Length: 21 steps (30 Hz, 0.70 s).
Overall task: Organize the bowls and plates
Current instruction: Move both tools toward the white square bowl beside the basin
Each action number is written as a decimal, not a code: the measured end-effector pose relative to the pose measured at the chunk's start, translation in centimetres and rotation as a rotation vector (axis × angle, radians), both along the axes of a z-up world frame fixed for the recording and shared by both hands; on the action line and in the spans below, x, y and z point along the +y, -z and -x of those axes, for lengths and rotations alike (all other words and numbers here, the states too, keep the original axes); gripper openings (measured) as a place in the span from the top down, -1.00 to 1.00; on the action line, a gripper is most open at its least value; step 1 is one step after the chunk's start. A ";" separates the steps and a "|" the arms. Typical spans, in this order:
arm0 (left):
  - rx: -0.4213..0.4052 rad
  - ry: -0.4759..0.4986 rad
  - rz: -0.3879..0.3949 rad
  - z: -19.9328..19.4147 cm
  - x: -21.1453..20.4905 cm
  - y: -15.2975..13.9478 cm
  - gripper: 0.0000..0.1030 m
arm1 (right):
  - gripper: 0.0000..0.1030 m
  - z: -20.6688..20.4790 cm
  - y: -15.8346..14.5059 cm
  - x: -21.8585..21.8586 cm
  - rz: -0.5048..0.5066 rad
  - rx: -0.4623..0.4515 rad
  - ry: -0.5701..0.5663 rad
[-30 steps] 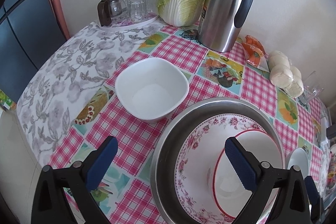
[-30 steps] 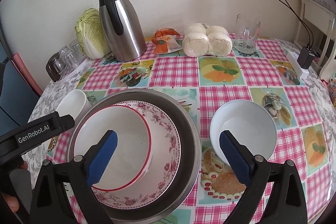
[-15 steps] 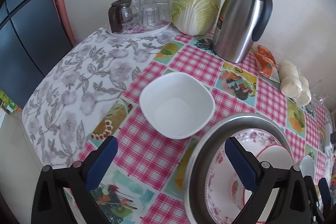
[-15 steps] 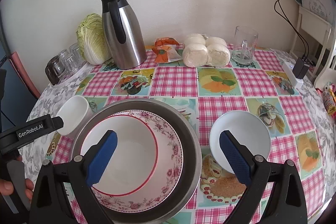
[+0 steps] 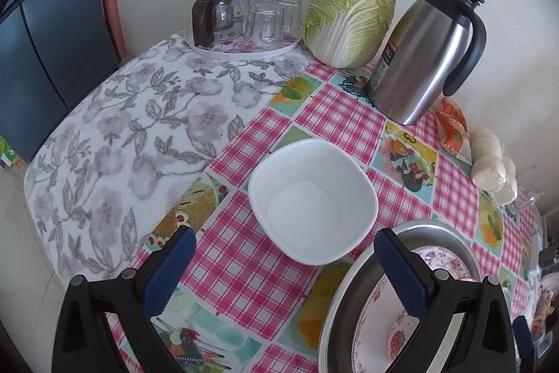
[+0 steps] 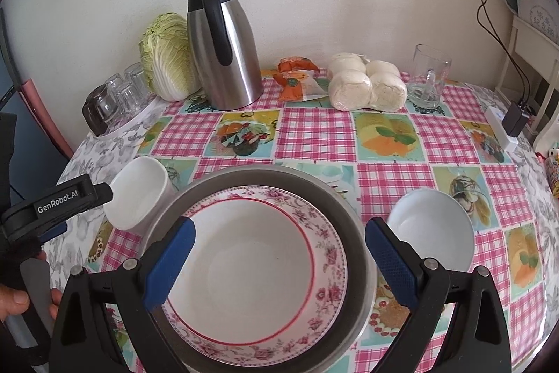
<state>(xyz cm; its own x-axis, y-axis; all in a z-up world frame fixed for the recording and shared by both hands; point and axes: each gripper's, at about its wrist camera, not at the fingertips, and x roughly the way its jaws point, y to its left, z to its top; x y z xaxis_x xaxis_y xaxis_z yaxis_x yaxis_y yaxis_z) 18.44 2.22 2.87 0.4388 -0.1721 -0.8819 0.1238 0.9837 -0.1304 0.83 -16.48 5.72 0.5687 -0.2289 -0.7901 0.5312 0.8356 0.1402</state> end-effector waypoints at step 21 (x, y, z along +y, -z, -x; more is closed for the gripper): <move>0.042 -0.116 0.096 -5.3 4.2 3.0 -1.00 | -0.88 -9.5 -0.7 2.1 -0.090 0.050 -0.094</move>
